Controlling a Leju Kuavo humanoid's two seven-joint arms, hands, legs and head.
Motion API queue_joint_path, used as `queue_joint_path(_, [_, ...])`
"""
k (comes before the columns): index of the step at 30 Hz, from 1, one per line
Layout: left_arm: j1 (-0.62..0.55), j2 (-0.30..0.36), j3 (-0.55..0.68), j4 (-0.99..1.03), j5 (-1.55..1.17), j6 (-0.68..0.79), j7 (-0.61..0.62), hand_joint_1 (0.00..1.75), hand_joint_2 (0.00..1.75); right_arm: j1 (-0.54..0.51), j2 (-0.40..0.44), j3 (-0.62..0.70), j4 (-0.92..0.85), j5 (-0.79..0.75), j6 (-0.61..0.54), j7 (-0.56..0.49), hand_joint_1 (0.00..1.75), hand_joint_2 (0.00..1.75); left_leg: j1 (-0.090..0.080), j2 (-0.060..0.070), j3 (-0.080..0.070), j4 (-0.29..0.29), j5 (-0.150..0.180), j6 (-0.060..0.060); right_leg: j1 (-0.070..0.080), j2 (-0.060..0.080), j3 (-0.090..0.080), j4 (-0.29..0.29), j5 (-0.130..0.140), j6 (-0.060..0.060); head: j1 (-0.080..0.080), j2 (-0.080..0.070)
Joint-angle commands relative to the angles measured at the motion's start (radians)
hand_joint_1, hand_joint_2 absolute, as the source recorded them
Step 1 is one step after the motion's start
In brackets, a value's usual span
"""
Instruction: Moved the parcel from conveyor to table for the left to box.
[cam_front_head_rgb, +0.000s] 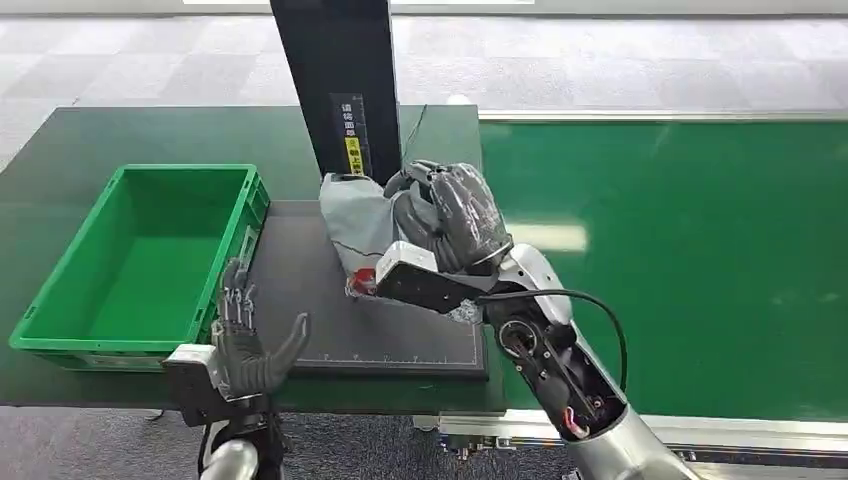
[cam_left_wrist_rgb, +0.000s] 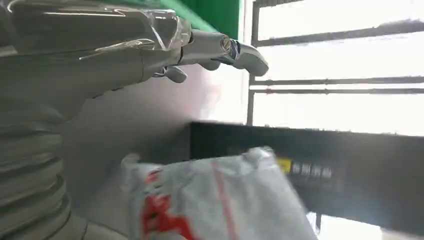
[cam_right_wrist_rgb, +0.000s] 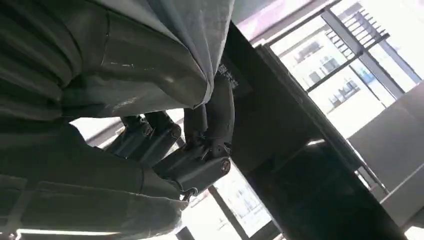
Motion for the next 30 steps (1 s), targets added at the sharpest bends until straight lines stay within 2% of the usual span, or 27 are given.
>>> queue_joint_path(1, [0.026,0.013,0.083,-0.041,-0.024,-0.060,0.059,0.00,1.75,-0.023,-0.054,-0.001,0.315,-0.044,0.093,0.143,1.75,1.75,0.000,0.000,0.002,-0.001,0.000,0.001,0.000,0.000,0.003,-0.002,0.001,0.000,0.000,0.000])
queue_joint_path(4, [0.036,0.022,0.083,-0.038,-0.033,-0.066,0.067,0.00,1.75,0.060,-0.071,-0.038,0.363,-0.058,0.062,0.094,1.75,1.75,0.000,-0.002,0.004,-0.003,0.001,0.001,0.001,-0.002,0.006,-0.005,0.001,0.000,0.000,0.000])
queue_joint_path(8, [0.066,0.039,0.079,-0.040,-0.028,-0.069,0.054,0.00,1.75,0.126,-0.084,-0.078,0.292,-0.059,0.017,0.049,1.75,1.75,0.000,-0.002,0.006,-0.005,0.001,0.001,0.001,-0.002,0.007,-0.007,0.001,0.000,0.000,0.000])
queue_joint_path(17, [0.066,0.040,0.068,-0.033,-0.029,-0.071,0.056,0.00,1.75,0.127,-0.088,-0.085,0.269,-0.041,0.030,0.081,1.75,1.75,0.000,0.000,0.003,-0.001,0.000,0.001,0.000,0.000,0.003,-0.003,0.001,0.000,0.000,0.000])
queue_joint_path(20, [0.058,0.043,0.055,-0.031,-0.039,-0.080,0.073,0.00,1.75,0.132,-0.087,-0.106,0.298,0.048,0.029,0.220,1.75,1.75,0.000,0.000,0.002,-0.001,0.000,0.001,0.000,0.000,0.002,-0.002,0.001,0.000,0.000,0.000])
queue_joint_path(22, [0.053,0.039,0.058,-0.030,-0.048,-0.082,0.093,0.00,1.75,0.160,-0.090,-0.139,0.299,0.088,0.030,0.269,1.75,1.75,0.000,-0.002,0.003,-0.001,0.000,0.001,0.000,-0.001,0.003,-0.002,0.000,0.000,0.000,0.000])
queue_joint_path(24, [0.057,0.034,0.062,-0.035,-0.055,-0.089,0.102,0.00,1.75,0.205,-0.097,-0.183,0.272,0.059,0.026,0.218,1.75,1.75,0.000,-0.003,0.003,-0.002,0.001,0.001,0.000,-0.003,0.004,-0.003,0.001,0.000,0.000,0.000])
queue_joint_path(25, [0.060,0.034,0.060,-0.037,-0.057,-0.095,0.103,0.00,1.75,0.219,-0.102,-0.191,0.264,0.051,0.017,0.188,0.00,1.75,0.000,-0.004,0.004,-0.001,0.000,0.000,0.000,-0.003,0.004,-0.003,0.000,0.000,0.000,0.000])
queue_joint_path(26, [0.061,0.046,0.039,-0.036,-0.054,-0.150,0.124,0.00,1.75,0.241,-0.098,-0.217,0.253,-0.008,0.014,0.086,0.00,1.75,0.000,-0.004,0.004,-0.001,0.000,0.000,0.000,-0.003,0.004,-0.003,0.000,0.000,0.000,0.000])
queue_joint_path(28, [0.051,0.086,-0.012,-0.015,-0.084,-0.251,0.177,0.00,1.75,0.247,-0.093,-0.229,0.271,-0.052,0.032,0.016,0.00,1.75,0.000,-0.004,0.004,-0.001,0.000,0.001,0.000,-0.004,0.004,-0.003,0.000,0.000,0.000,0.000])
queue_joint_path(30, [0.036,0.109,-0.054,0.019,-0.184,-0.308,0.214,0.00,1.75,0.274,-0.076,-0.255,0.269,-0.073,-0.014,-0.051,0.00,1.75,0.000,-0.002,0.004,-0.001,0.000,0.000,0.000,-0.001,0.004,-0.002,0.000,0.000,0.000,0.000])
